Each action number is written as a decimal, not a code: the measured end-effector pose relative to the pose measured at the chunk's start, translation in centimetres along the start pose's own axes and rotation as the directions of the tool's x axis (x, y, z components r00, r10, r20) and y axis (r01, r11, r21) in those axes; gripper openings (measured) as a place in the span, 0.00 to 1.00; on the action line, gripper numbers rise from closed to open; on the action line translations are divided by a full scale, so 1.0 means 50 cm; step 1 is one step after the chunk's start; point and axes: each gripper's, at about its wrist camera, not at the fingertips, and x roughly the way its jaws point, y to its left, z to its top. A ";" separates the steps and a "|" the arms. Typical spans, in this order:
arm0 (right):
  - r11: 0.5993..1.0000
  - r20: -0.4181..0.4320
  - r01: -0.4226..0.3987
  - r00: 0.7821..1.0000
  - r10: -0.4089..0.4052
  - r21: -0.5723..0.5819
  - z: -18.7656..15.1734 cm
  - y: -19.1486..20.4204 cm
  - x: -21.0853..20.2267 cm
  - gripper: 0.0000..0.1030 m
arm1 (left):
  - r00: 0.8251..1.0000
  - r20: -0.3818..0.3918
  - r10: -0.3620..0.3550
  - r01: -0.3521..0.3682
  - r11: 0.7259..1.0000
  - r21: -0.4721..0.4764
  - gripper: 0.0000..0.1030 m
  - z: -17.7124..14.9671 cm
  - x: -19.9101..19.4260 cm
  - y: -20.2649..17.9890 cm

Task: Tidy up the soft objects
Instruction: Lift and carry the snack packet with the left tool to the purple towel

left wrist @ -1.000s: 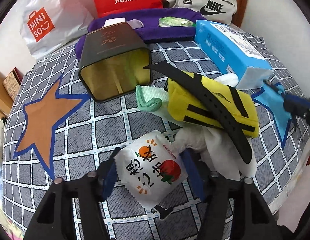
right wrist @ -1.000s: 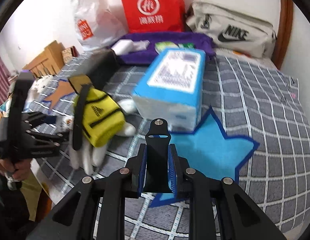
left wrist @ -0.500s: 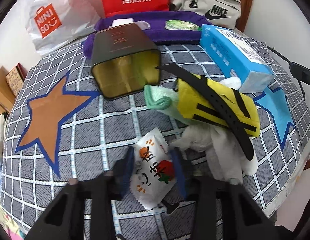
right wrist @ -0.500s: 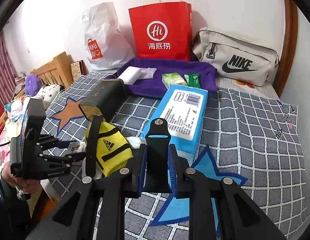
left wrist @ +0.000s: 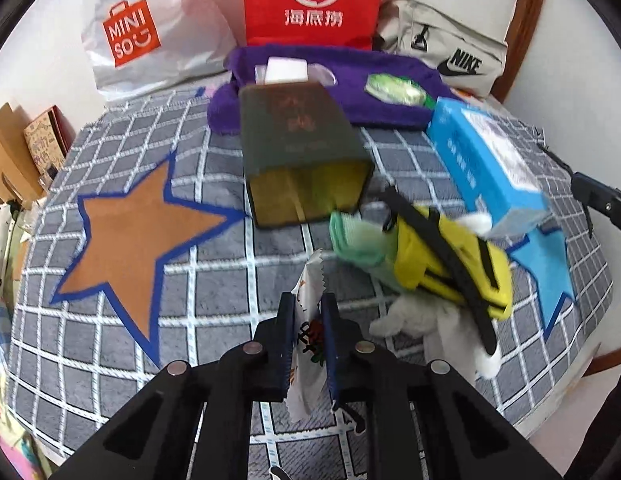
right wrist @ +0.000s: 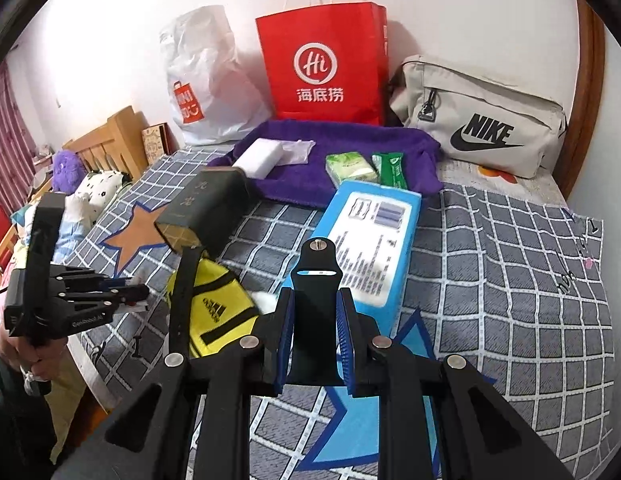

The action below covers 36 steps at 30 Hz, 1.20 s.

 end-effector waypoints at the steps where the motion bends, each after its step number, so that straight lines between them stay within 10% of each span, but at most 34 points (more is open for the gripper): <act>1: 1.000 0.002 0.003 1.000 -0.003 0.001 0.007 -0.002 0.000 0.20 | 1.000 0.006 0.003 -0.003 1.000 -0.003 0.13 0.008 -0.005 0.001; 21: 1.000 0.077 0.002 0.997 -0.004 0.031 0.212 -0.063 0.003 0.20 | 0.982 0.170 0.083 -0.065 0.992 -0.109 0.13 0.237 -0.101 0.080; 36: 0.999 0.060 -0.015 0.998 0.012 0.039 0.330 -0.107 0.117 0.20 | 0.988 0.153 0.027 -0.019 0.998 -0.052 0.13 0.406 -0.009 0.040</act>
